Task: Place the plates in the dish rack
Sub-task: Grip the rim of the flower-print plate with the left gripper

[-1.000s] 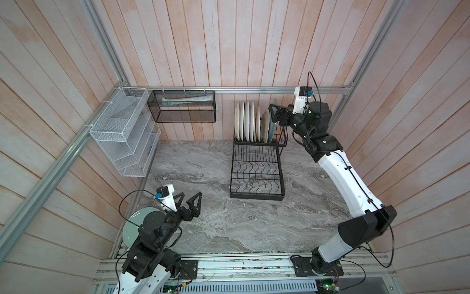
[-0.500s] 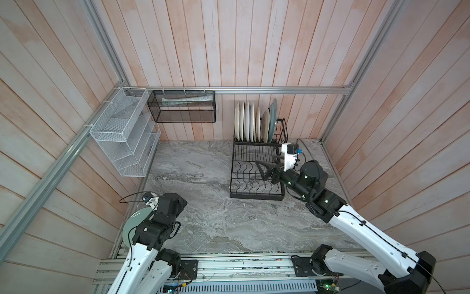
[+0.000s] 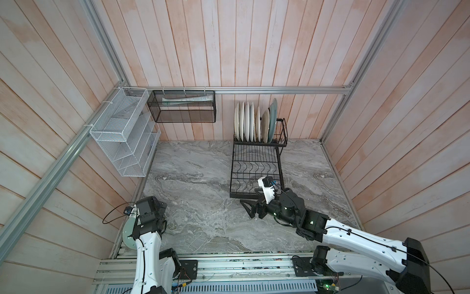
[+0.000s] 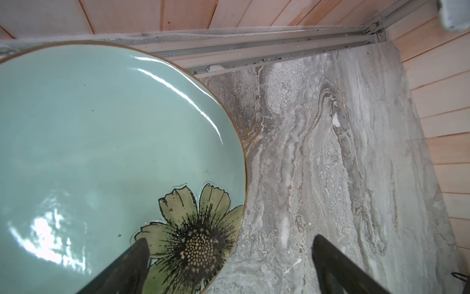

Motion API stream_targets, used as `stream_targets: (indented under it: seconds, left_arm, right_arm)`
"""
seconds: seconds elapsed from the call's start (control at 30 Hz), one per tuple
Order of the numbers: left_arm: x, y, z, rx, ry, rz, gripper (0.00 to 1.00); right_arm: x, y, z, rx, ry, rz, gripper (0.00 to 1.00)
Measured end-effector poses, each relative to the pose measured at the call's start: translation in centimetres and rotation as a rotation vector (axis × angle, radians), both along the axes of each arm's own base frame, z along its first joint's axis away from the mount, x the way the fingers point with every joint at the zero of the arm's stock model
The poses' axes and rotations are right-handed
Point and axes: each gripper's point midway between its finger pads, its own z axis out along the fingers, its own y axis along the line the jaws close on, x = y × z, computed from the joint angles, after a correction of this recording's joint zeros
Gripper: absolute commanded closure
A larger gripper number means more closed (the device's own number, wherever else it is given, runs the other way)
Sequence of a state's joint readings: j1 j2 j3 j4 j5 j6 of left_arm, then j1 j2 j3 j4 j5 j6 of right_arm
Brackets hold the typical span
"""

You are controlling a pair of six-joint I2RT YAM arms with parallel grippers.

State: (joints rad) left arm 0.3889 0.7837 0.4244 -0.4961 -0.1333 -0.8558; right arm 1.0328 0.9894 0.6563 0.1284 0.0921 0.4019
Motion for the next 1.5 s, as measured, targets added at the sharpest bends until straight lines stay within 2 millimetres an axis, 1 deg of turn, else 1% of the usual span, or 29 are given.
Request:
stream_targets:
  seconds: [0.13,0.2,0.3,0.43,0.5,0.63,0.8,0.9,1.03,1.2,1.5]
  left_arm:
    - [0.8,0.2,0.2,-0.008,-0.032,-0.004,0.00]
    - [1.1,0.2,-0.1,-0.016,-0.037,-0.009,0.00]
    - [1.2,-0.2,-1.1,-0.038,-0.038,-0.021,0.00]
    - [0.8,-0.8,-2.7,-0.069,-0.019,-0.028,0.00]
    - [0.9,-1.0,-3.0,-0.084,-0.019,-0.034,0.00]
    - [1.6,-1.3,-3.0,-0.102,-0.039,-0.051,0.00]
    - [1.8,-1.6,-3.4,-0.121,-0.048,-0.064,0.00]
    - [2.2,-1.6,-3.3,-0.121,-0.066,-0.070,0.00]
    - [2.7,-1.5,-3.3,-0.120,-0.091,-0.074,0.00]
    - [3.6,-1.8,-3.0,-0.132,-0.135,-0.106,0.00]
    - [5.3,-3.3,-2.6,-0.174,-0.190,-0.187,0.00]
  right_arm:
    - [-0.5,0.0,-1.5,0.000,0.022,0.003,0.02]
    - [-0.6,-0.1,-1.8,0.006,0.027,0.000,0.02]
    - [-0.6,-0.2,-1.8,0.021,0.030,-0.003,0.02]
    - [-0.7,-0.2,-1.3,0.045,0.023,-0.003,0.02]
    - [-0.8,-0.4,-1.3,0.051,0.023,-0.004,0.02]
    - [-1.0,-0.7,-1.4,0.059,0.023,-0.005,0.02]
    - [-1.1,-0.8,-1.7,0.069,0.026,-0.007,0.02]
    - [-1.1,-0.9,-2.1,0.064,0.032,-0.008,0.02]
    - [-1.0,-0.8,-2.1,0.067,0.031,-0.008,0.02]
    - [-0.9,-0.7,-1.9,0.074,0.027,-0.008,0.02]
    - [-0.1,-0.1,-3.7,0.042,0.059,-0.007,0.02]
